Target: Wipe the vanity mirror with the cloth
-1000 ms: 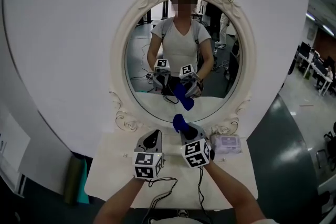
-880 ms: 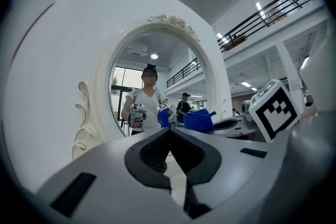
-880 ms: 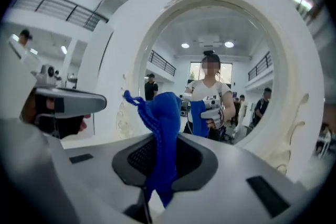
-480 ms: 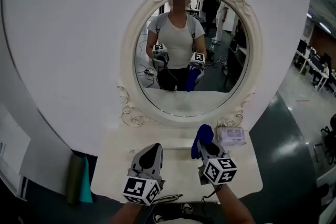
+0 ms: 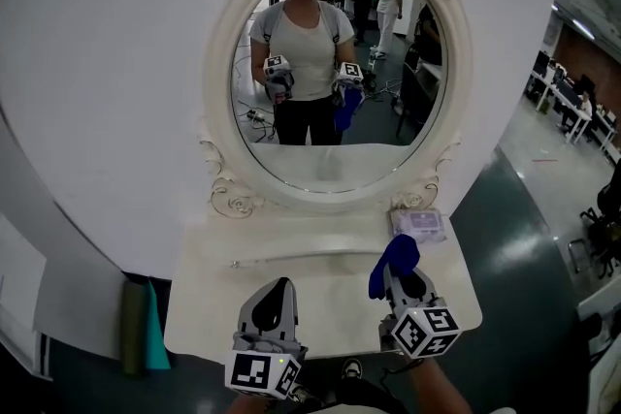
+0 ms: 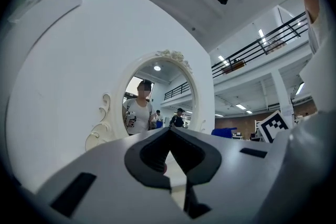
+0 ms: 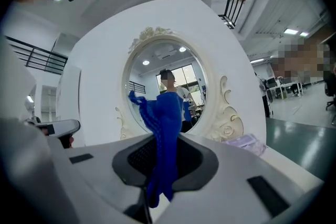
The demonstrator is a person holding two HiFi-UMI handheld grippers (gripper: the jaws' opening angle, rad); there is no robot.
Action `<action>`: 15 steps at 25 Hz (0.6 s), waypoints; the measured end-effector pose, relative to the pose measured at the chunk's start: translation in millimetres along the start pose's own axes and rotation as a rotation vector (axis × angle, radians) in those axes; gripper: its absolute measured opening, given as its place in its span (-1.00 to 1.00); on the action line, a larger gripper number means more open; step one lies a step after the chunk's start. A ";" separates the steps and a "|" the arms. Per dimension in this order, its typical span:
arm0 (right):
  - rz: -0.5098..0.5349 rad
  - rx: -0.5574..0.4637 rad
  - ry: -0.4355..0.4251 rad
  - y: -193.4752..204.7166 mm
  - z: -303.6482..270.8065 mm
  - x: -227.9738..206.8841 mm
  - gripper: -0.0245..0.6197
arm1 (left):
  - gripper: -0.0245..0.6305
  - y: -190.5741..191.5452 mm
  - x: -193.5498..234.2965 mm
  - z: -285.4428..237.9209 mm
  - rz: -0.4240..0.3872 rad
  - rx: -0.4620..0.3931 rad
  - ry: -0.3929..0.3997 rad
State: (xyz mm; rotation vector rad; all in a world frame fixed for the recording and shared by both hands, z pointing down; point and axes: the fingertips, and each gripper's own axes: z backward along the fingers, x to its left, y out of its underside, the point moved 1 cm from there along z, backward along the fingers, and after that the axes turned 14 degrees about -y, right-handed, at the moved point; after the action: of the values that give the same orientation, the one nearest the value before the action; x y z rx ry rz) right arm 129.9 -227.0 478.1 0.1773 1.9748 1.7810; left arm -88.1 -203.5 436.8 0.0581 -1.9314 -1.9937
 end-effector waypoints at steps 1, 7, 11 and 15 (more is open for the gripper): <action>0.014 -0.004 0.001 -2.3 1.7 1.2 -0.72 | -0.91 5.8 -1.5 -0.3 0.007 0.015 -0.002; 0.052 -0.017 -0.023 -9.6 17.1 0.4 -0.72 | -0.92 23.8 -19.4 5.2 0.009 0.047 -0.023; 0.056 -0.001 -0.047 -10.7 35.8 -6.8 -0.72 | -0.92 23.7 -32.2 12.6 0.010 0.034 -0.088; 0.062 -0.001 -0.057 -13.6 58.1 -16.5 -0.72 | -0.92 29.0 -57.3 18.9 -0.005 0.047 -0.123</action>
State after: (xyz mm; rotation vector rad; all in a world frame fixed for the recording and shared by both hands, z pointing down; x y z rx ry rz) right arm 172.0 -183.0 466.5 0.2894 1.9483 1.7948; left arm -33.2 -169.0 453.6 -0.0486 -2.0564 -1.9977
